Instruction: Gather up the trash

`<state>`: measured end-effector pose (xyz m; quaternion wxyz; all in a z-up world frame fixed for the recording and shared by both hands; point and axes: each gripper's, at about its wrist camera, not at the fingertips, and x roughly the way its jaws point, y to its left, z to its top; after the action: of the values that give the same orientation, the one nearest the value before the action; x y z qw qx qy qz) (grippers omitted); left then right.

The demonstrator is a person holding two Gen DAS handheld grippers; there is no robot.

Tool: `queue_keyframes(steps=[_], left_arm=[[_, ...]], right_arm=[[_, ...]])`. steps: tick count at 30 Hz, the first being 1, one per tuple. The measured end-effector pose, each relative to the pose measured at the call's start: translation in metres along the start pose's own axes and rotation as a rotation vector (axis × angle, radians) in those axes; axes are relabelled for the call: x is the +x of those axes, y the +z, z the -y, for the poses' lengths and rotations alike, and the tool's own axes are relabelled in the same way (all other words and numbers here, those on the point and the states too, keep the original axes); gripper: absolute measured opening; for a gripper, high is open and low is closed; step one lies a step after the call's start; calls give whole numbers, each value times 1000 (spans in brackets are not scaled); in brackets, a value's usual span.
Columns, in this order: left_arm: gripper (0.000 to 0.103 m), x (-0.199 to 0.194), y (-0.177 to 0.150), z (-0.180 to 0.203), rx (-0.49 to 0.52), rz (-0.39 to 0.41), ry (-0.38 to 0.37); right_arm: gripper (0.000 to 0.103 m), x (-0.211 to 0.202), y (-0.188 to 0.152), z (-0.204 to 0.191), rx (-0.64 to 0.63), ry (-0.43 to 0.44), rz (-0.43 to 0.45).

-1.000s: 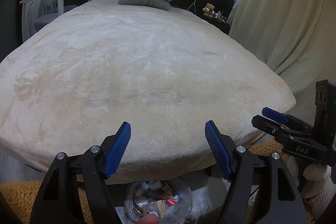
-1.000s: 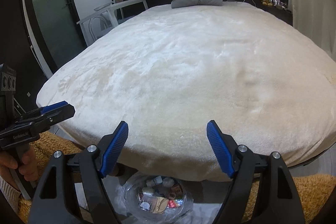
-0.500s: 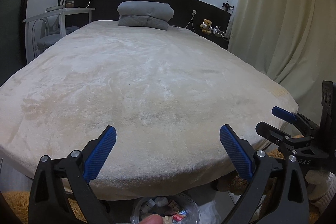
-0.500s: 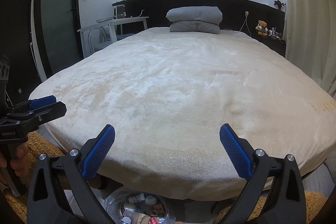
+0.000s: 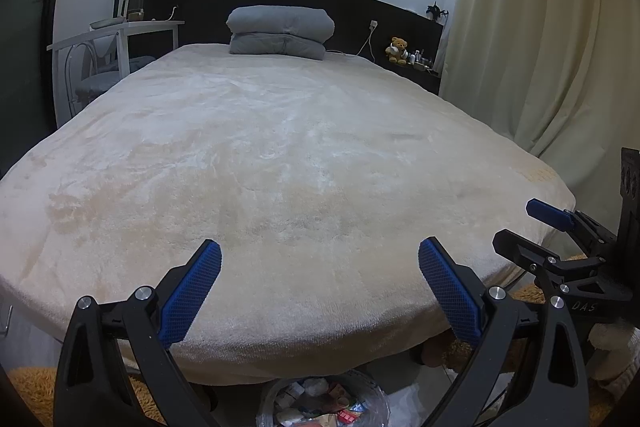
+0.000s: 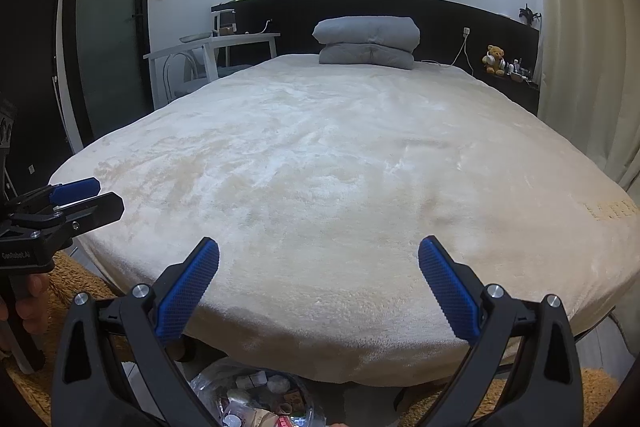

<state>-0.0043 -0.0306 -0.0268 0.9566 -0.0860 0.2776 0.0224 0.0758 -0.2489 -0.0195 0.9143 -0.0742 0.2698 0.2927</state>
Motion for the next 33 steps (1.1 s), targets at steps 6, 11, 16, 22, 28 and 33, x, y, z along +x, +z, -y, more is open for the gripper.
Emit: queue_keyframes(steps=[6,11,16,22,28,33], left_arm=[[97,-1,0,1,4,5,0],[97,-1,0,1,6,9,0],[97,-1,0,1,6,8,0],[97,-2,0,1,8,11,1],[97,-2,0,2,9,15,2],[97,-3,0,3,13,12,8]], right_arm=[[98,-1,0,0,-6,-8,6],[98,0,-1,-1,-7,-11,6],[98,-3,-2,1,-5,-18,11],[98,-3,-2,3,-4,-24,14],[98,-2,-2,4,-5,-29,15],[98,-2,-2,4,-6,-30,15]])
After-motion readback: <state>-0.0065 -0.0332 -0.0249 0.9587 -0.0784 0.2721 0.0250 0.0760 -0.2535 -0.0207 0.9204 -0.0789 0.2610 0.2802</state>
